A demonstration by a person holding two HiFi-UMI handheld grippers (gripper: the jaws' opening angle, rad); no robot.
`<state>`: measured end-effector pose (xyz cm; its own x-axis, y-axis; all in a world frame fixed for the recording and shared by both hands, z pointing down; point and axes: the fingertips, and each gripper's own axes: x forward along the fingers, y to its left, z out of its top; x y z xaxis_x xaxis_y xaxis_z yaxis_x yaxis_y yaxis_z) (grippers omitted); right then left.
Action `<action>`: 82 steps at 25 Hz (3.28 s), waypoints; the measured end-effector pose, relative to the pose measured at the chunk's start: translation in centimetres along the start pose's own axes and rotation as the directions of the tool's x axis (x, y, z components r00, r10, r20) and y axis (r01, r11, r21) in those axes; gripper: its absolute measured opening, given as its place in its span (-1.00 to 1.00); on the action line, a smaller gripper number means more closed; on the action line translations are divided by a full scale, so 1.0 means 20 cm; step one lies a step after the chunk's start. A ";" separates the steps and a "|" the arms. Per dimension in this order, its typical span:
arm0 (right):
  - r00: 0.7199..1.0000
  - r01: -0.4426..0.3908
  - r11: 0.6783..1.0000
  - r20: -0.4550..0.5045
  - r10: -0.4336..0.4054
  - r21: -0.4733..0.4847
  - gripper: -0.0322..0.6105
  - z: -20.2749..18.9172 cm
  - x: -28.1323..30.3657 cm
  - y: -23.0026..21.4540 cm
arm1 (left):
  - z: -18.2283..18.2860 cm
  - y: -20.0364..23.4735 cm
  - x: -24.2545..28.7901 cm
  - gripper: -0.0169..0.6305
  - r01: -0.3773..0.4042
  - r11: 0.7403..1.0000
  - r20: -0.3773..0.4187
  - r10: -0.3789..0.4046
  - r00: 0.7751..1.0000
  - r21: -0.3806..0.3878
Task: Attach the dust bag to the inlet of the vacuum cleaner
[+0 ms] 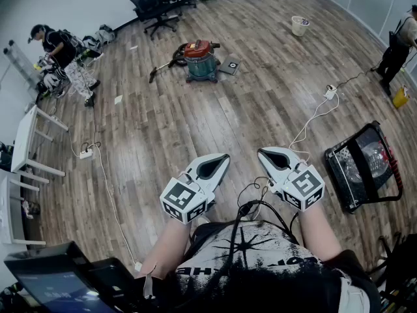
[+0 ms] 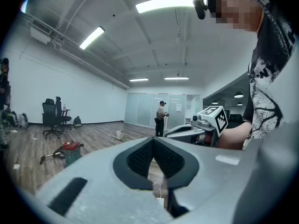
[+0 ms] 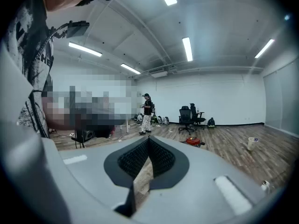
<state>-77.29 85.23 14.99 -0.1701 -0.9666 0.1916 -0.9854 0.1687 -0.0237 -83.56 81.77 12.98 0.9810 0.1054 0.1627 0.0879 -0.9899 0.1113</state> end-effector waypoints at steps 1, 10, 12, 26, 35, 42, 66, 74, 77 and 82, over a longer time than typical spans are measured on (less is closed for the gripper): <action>1.000 0.002 1.000 0.002 -0.002 0.000 -0.89 0.00 0.00 -0.01 | 0.01 0.00 0.00 -0.97 0.003 1.000 0.006 -0.003 1.000 -0.010; 1.000 -0.028 1.000 -0.001 0.028 0.005 -0.89 -0.01 0.01 0.01 | 0.00 -0.01 0.02 -0.97 0.008 1.000 0.016 -0.007 1.000 -0.027; 0.999 -0.050 0.998 0.006 0.050 0.023 -0.89 -0.01 0.01 0.02 | 0.00 0.00 0.02 -0.97 0.006 1.000 0.015 -0.006 1.000 -0.026; 0.997 -0.077 0.996 0.019 0.076 0.036 -0.89 -0.04 -0.01 0.02 | -0.03 -0.05 0.07 -0.97 0.013 1.000 -0.015 -0.013 1.000 -0.005; 0.998 -0.052 0.997 0.044 0.049 0.060 -0.89 -0.06 -0.05 0.00 | -0.04 -0.07 0.08 -0.97 0.011 1.000 -0.053 -0.010 0.999 0.019; 0.999 0.012 0.997 0.037 -0.014 0.075 -0.89 -0.09 0.03 -0.07 | -0.08 0.05 0.09 -0.97 0.053 0.999 -0.072 -0.052 0.996 0.000; 0.989 0.134 0.991 -0.060 -0.135 -0.022 -0.89 0.15 1.17 -0.27 | 0.01 1.20 0.05 -0.97 0.231 0.972 -0.069 -0.229 0.971 0.032; 0.981 0.181 0.983 -0.073 -0.182 -0.017 -0.89 0.17 1.27 -0.34 | 0.02 1.34 0.07 -0.97 0.268 0.963 -0.061 -0.266 0.962 0.022; 0.974 0.218 0.976 -0.059 -0.218 -0.004 -0.89 0.18 1.27 -0.39 | 0.00 1.36 0.10 -0.97 0.294 0.955 -0.075 -0.291 0.954 0.027; 0.964 0.258 0.966 -0.067 -0.256 0.010 -0.89 0.16 1.24 -0.42 | 0.01 1.36 0.17 -0.97 0.335 0.942 -0.072 -0.332 0.941 0.030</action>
<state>-73.26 59.28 16.85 0.0894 -0.9623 0.2567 -0.9960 -0.0880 0.0169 -77.73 55.09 16.36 0.8810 0.4346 0.1870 0.4164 -0.8999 0.1296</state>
